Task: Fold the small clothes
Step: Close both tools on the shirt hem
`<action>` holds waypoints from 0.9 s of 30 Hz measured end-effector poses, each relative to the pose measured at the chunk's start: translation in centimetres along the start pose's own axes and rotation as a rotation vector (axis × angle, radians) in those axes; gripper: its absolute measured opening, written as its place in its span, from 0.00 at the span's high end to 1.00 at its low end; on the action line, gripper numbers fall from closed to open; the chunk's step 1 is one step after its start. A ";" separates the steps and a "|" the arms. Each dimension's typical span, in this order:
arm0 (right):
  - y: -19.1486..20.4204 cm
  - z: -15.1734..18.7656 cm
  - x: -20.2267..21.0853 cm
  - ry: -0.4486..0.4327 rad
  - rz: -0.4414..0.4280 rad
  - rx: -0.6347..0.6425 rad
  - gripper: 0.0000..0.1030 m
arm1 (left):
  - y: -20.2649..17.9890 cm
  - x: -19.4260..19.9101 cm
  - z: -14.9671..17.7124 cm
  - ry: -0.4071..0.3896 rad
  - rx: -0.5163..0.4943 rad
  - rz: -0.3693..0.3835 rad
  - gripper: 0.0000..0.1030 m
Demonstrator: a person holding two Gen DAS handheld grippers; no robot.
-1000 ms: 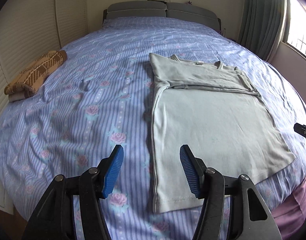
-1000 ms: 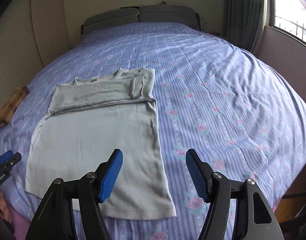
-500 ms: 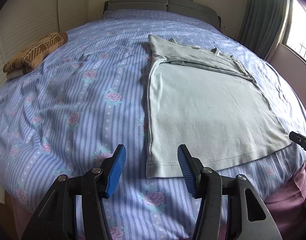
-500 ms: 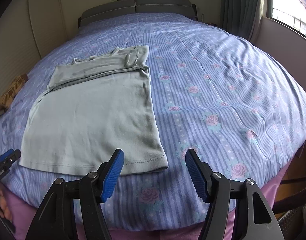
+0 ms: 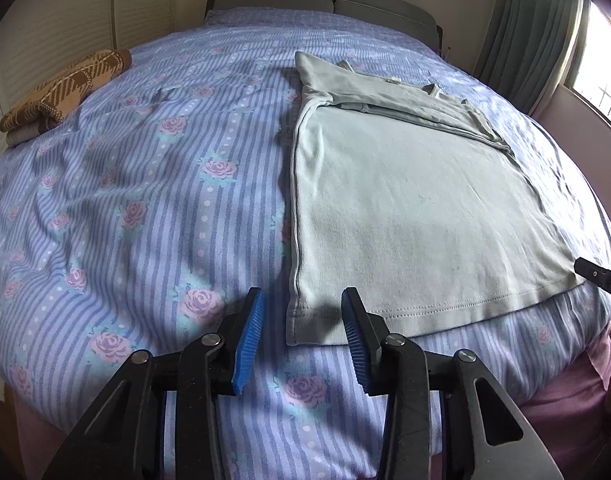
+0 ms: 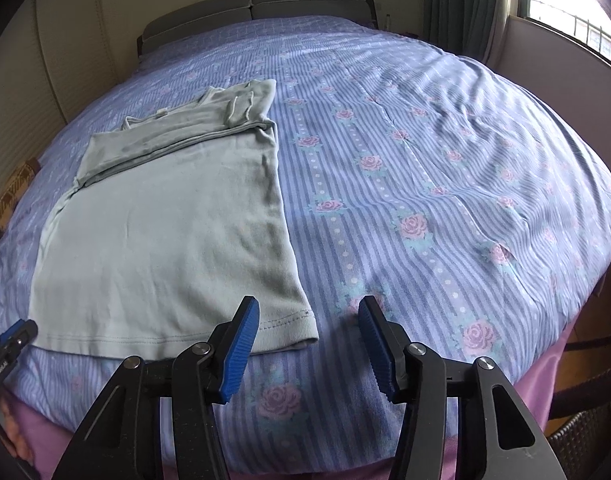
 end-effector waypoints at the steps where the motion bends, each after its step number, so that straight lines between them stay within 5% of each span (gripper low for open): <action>1: 0.0 0.0 -0.1 0.001 -0.003 0.000 0.49 | 0.0 -0.2 0.0 0.006 -0.001 -0.002 0.64; 4: -0.1 0.0 -0.3 0.010 -0.025 0.000 0.50 | 0.0 -0.3 0.1 0.009 0.000 -0.006 0.66; 6: -0.2 -0.1 -0.5 0.021 -0.041 -0.004 0.64 | -0.1 -0.4 0.2 0.010 0.000 -0.011 0.69; 11: -0.6 0.0 -0.8 0.042 -0.093 -0.023 0.80 | -0.5 -0.6 0.4 0.024 -0.017 0.004 0.86; 20: -1.0 0.1 -0.9 0.076 -0.147 -0.044 0.80 | -0.6 -0.5 0.5 0.021 -0.019 0.025 0.92; 23: -0.8 0.2 -1.1 0.093 -0.174 -0.039 0.92 | -0.7 -0.4 0.5 0.021 -0.018 0.029 0.92; 27: -1.0 0.2 -0.3 0.060 -0.182 -0.054 0.93 | -0.7 0.1 0.5 0.010 -0.017 0.033 0.92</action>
Point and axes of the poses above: each gripper's, at about its wrist camera, not at the fingertips, and x roughly against the way its jaws point, y to its left, z to its underside, the point moved 1 cm from there along -x, roughly the way its jaws point, and after that the axes turned 10 degrees about y, right-handed, at the moved point
